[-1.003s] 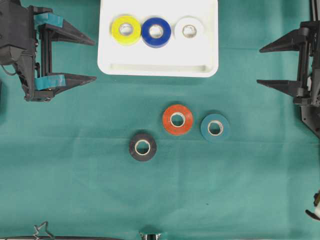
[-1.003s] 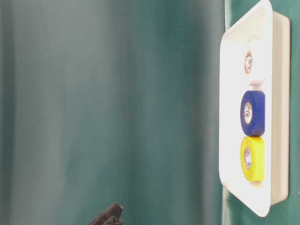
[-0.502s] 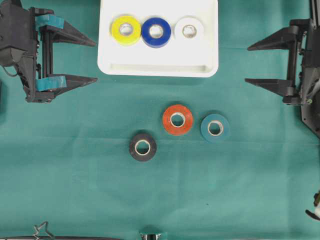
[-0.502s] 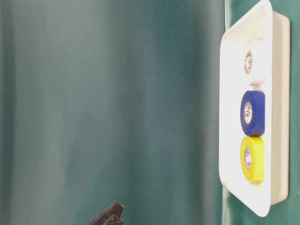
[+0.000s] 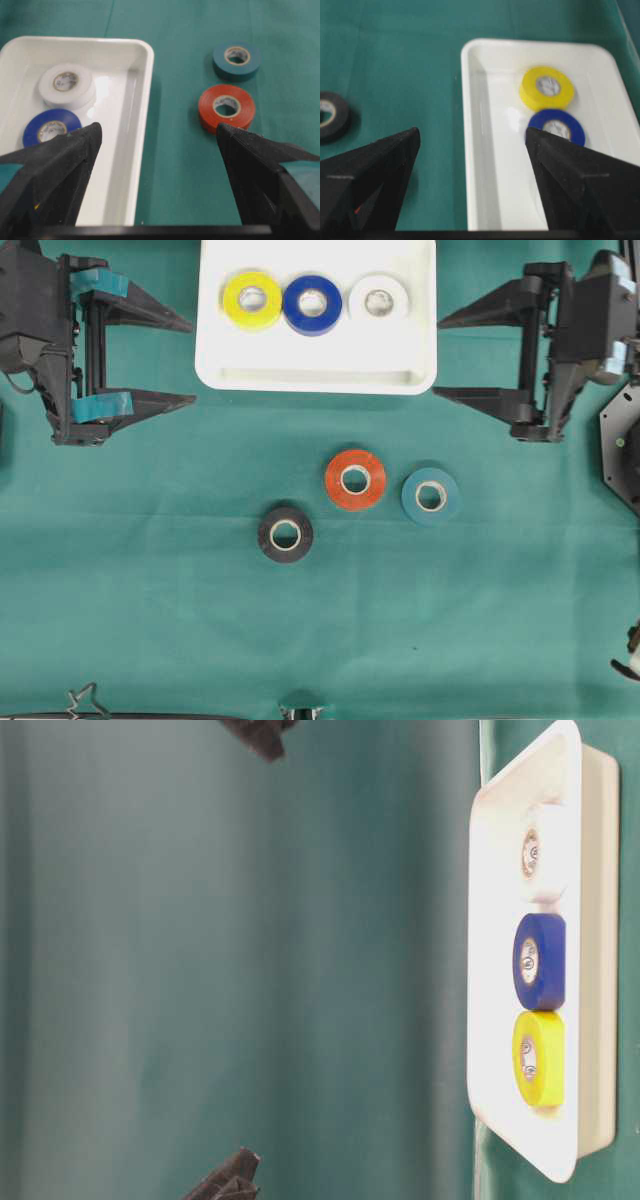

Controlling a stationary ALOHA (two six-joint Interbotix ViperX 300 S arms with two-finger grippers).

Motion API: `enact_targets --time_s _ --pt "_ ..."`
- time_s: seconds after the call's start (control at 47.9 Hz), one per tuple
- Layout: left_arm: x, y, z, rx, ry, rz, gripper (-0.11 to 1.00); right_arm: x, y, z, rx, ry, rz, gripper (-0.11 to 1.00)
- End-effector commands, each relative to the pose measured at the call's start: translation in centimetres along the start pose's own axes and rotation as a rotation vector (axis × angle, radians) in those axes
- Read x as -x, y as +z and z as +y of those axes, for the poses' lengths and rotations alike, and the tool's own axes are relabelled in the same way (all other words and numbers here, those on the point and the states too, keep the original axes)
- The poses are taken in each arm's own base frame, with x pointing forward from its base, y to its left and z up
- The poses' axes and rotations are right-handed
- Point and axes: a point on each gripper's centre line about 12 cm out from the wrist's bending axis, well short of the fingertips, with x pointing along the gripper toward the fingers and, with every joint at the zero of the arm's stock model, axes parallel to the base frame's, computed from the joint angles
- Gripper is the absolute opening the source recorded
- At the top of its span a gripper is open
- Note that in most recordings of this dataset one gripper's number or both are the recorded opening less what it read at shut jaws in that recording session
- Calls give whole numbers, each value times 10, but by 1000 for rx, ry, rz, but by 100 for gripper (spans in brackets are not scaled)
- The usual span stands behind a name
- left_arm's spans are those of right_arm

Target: Pick up the tape from a random location and place it into the white case.

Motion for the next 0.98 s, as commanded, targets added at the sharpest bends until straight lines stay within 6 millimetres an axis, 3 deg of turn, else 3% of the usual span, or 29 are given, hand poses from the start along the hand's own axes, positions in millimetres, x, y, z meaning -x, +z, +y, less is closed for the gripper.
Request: enact_targets --time_s 0.0,0.961 --pt "2 8 0 2 -1 -29 92 -4 16 1 3 5 -44 82" --pt "3 0 -3 -1 -9 -39 92 -4 5 1 11 6 -26 82"
